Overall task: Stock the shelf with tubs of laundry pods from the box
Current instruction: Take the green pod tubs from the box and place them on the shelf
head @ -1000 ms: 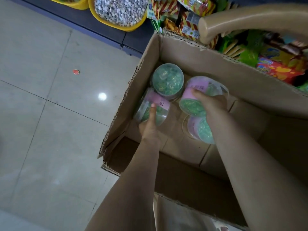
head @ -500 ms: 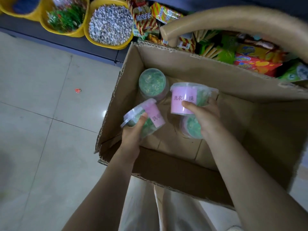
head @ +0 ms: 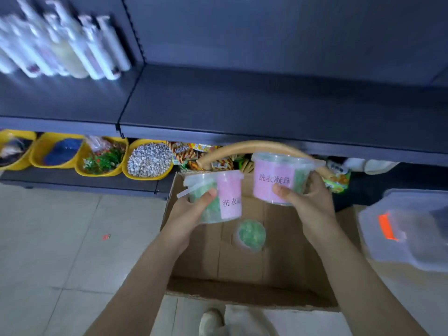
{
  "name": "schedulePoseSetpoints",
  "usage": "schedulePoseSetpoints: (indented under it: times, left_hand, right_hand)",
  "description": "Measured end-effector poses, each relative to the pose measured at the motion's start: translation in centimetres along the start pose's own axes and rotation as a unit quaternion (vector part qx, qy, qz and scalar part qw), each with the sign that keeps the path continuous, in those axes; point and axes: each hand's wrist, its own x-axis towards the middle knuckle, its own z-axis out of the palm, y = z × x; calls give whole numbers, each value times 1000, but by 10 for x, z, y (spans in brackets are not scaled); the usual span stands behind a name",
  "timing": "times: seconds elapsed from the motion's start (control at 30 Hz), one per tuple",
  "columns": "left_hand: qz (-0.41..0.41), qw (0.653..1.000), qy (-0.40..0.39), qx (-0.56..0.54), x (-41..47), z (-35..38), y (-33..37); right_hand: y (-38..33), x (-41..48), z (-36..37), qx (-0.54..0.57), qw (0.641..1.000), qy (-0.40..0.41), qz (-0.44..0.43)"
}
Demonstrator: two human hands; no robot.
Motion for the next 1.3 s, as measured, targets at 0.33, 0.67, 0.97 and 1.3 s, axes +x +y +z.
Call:
schedulePoseSetpoints:
  times: [0.33, 0.67, 0.97, 1.3]
  left_hand:
    - [171, 983, -44, 58, -72, 30, 145]
    - [254, 959, -80, 101, -111, 97, 252]
    - [313, 943, -44, 105, -80, 196, 298]
    - [392, 913, 36, 113, -21, 315, 347]
  right_hand:
    - [-138, -76, -36, 23, 985, 66, -157]
    - [-242, -96, -95, 61, 960, 101, -255]
    - [-291, -34, -168, 67, 955, 97, -272]
    - [-350, 78, -257, 20, 955, 74, -288]
